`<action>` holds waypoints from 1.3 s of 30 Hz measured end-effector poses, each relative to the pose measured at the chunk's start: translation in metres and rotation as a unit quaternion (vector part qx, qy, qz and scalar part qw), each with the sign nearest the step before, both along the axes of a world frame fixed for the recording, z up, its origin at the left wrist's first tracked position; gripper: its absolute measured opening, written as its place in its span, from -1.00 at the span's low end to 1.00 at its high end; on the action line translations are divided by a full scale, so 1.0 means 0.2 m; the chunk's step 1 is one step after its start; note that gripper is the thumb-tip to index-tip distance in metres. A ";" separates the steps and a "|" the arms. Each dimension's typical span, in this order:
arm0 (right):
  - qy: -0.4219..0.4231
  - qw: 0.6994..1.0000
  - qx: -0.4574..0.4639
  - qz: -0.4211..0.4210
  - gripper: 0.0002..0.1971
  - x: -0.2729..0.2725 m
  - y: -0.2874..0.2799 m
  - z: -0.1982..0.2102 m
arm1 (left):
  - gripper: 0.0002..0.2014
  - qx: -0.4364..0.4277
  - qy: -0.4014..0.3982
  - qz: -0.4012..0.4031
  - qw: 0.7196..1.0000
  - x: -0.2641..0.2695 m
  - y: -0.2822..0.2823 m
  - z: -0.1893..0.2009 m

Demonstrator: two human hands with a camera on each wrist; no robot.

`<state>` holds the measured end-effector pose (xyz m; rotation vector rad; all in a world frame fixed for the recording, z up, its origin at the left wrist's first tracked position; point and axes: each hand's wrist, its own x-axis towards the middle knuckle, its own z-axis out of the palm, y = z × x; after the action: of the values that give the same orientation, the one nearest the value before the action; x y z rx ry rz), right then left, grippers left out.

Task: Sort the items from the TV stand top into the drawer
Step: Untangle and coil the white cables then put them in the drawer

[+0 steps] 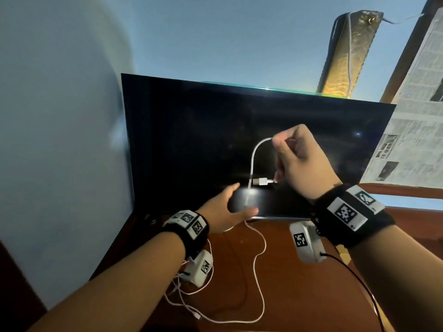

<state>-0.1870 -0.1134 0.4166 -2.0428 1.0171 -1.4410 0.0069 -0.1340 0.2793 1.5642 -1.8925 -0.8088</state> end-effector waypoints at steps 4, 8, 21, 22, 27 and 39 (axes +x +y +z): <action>-0.041 0.998 -0.042 0.003 -0.88 -0.04 0.04 0.07 | -0.61 0.027 0.024 0.010 0.999 -0.08 0.00 -0.15; -0.087 0.989 -0.083 -0.086 -0.80 -0.24 0.02 0.14 | -0.49 0.053 0.028 0.102 0.993 0.06 -0.03 -0.29; -0.093 0.995 -0.031 -0.010 -0.89 -0.17 0.07 -0.01 | -0.08 -0.055 0.103 0.059 0.991 -0.20 0.04 -0.03; -0.106 0.994 -0.029 0.011 -0.91 -0.16 0.10 0.01 | -0.19 -0.068 0.121 0.104 0.985 -0.21 0.02 -0.02; -0.155 0.987 -0.037 -0.011 -0.88 -0.29 0.13 0.03 | -0.37 -0.062 0.157 0.304 0.937 0.00 -0.13 0.04; -0.080 0.928 -0.008 -0.365 -0.50 -0.79 -0.09 -0.28 | -0.39 0.028 0.036 0.349 0.936 0.73 -0.02 0.01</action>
<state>-0.3444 -0.1320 0.3616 -1.5689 1.8069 -1.9195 0.1532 -0.1388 0.2803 2.0174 -1.1214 -0.5801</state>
